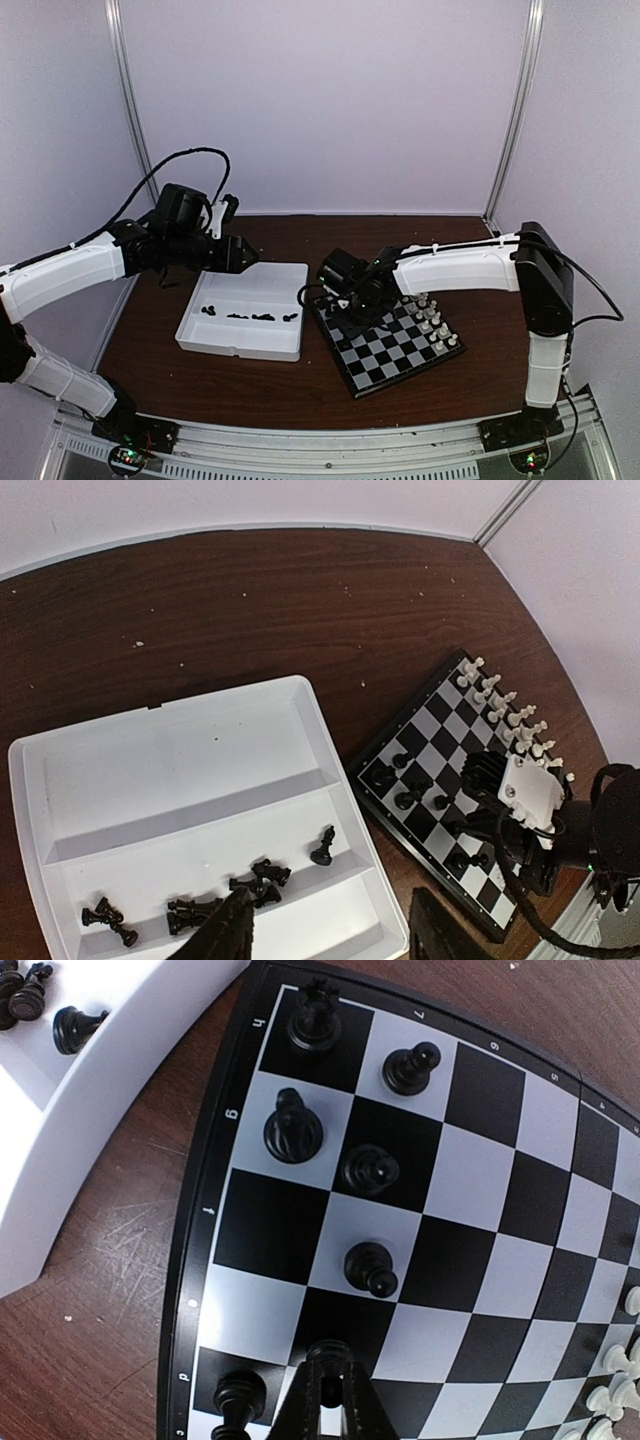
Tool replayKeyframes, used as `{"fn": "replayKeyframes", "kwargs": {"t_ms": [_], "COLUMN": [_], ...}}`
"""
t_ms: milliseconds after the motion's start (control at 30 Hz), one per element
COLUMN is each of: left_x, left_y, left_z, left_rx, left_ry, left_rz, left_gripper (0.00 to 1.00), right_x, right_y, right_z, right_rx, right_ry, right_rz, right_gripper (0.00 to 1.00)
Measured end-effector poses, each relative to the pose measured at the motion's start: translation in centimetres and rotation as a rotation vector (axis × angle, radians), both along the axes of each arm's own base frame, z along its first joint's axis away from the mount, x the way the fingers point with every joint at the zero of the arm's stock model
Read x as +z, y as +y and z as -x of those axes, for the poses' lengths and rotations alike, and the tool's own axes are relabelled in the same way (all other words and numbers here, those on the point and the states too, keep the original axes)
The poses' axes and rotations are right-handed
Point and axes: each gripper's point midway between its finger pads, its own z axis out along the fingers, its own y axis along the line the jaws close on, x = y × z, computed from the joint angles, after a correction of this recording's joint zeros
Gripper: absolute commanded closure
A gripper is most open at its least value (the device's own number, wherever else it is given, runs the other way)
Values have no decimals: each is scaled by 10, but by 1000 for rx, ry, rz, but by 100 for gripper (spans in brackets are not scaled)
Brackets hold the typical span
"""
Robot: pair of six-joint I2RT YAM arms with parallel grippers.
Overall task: Set up the chess pieces on the board
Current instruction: Place the chess piece on the chessboard.
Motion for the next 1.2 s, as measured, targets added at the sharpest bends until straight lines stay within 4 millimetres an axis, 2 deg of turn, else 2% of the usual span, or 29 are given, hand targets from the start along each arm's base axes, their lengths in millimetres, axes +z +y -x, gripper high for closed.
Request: {"fn": "replayKeyframes", "kwargs": {"t_ms": [67,267,600,733,900,1033,1200], "left_x": [0,0,0,0,-2,-15,-46], "left_y": [0,0,0,1,2,10,31], "left_z": [0,0,0,-1,0,2,11], "left_rx": [0,0,2,4,5,22,77], "left_ry": [0,1,-1,-2,0,23,85], "left_rz": [0,-1,-3,-4,-16,-55,-160], "left_gripper": [47,47,47,47,47,49,51], "right_x": [-1,0,4,5,6,20,62], "right_y": [0,-2,-1,-1,0,-4,-7], "right_z": [0,-4,-7,-8,-9,-9,-14], "right_rx": [2,8,2,1,4,6,0], "right_ry": [0,-11,-21,-23,-30,-65,-163], "right_rz": [3,11,7,5,0,-27,-105], "right_gripper": [97,84,82,77,75,74,74]}}
